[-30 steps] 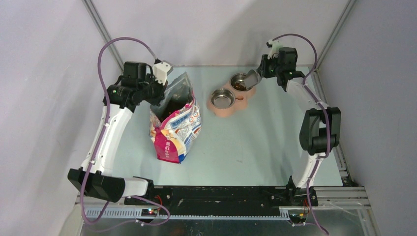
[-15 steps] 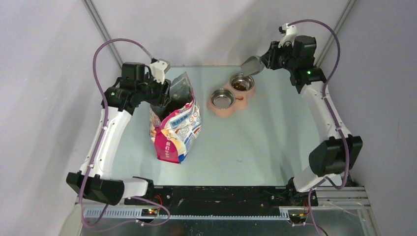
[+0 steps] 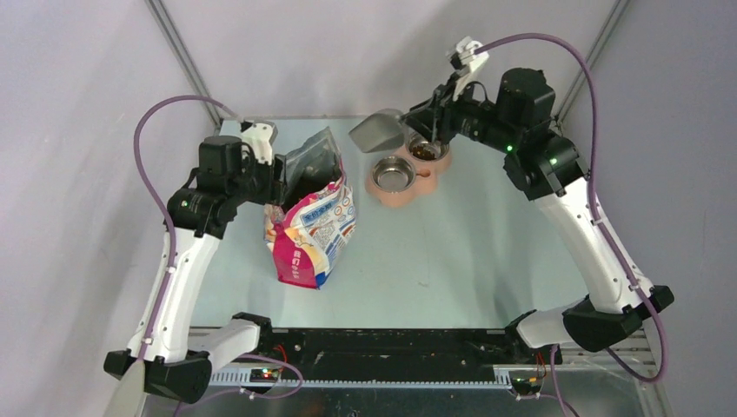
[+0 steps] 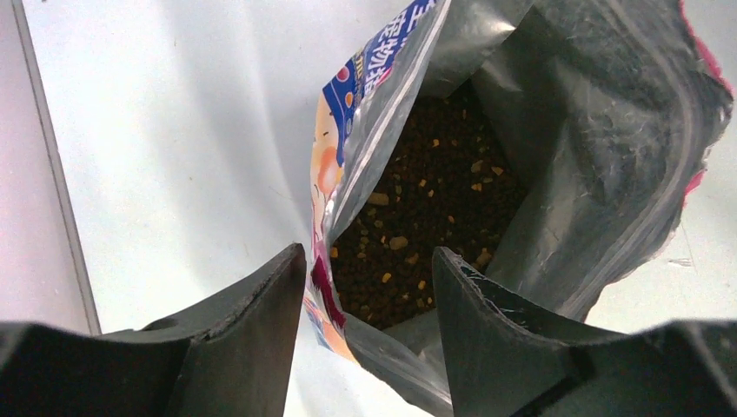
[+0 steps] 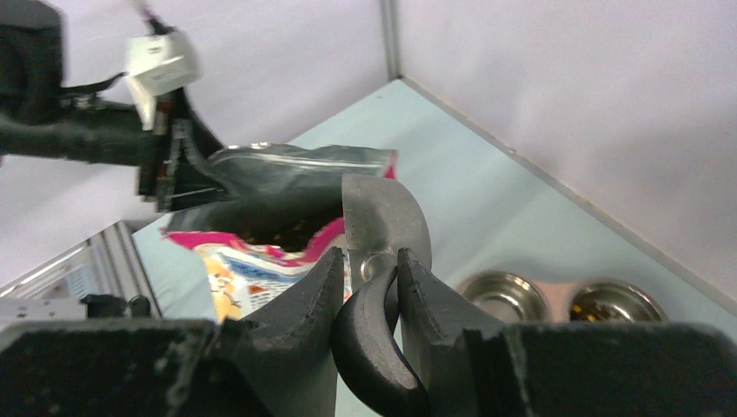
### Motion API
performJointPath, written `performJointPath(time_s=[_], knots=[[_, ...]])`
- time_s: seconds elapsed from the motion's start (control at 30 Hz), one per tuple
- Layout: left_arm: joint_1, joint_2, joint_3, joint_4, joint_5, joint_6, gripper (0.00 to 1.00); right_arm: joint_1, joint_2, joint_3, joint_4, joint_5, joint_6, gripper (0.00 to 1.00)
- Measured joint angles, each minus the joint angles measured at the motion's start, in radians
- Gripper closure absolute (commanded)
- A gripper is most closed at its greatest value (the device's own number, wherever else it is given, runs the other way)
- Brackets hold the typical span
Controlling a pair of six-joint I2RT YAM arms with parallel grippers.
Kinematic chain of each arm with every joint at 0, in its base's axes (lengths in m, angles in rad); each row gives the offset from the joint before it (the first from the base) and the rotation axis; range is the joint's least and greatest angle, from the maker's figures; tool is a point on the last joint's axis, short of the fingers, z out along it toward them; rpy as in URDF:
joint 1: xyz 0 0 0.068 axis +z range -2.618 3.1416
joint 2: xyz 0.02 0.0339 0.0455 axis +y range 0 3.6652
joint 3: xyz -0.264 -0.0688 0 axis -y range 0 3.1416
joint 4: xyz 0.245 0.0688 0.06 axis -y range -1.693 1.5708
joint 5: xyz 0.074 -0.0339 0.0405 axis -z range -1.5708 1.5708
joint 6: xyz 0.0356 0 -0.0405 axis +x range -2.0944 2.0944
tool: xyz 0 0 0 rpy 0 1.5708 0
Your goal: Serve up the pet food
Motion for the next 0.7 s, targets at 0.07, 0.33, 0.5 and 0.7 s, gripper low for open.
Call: performJointPath(time_s=[0.07,0.33,0.5,0.7], knots=[[0.007,-0.007,-0.013,0.001,-0.006,-0.026,0.45,0.064,0.006,0.019,-0.007,0.012,-0.022,1.00],[0.029,0.009,-0.013,0.040,0.049,-0.084,0.52,0.219,0.119,0.128,-0.032,0.029,-0.101,1.00],[0.029,0.017,-0.013,0.061,0.064,-0.104,0.68,0.237,0.200,0.154,-0.043,0.044,-0.106,1.00],[0.029,0.016,-0.013,0.069,0.049,-0.112,0.86,0.237,0.273,0.181,-0.053,0.080,-0.108,1.00]])
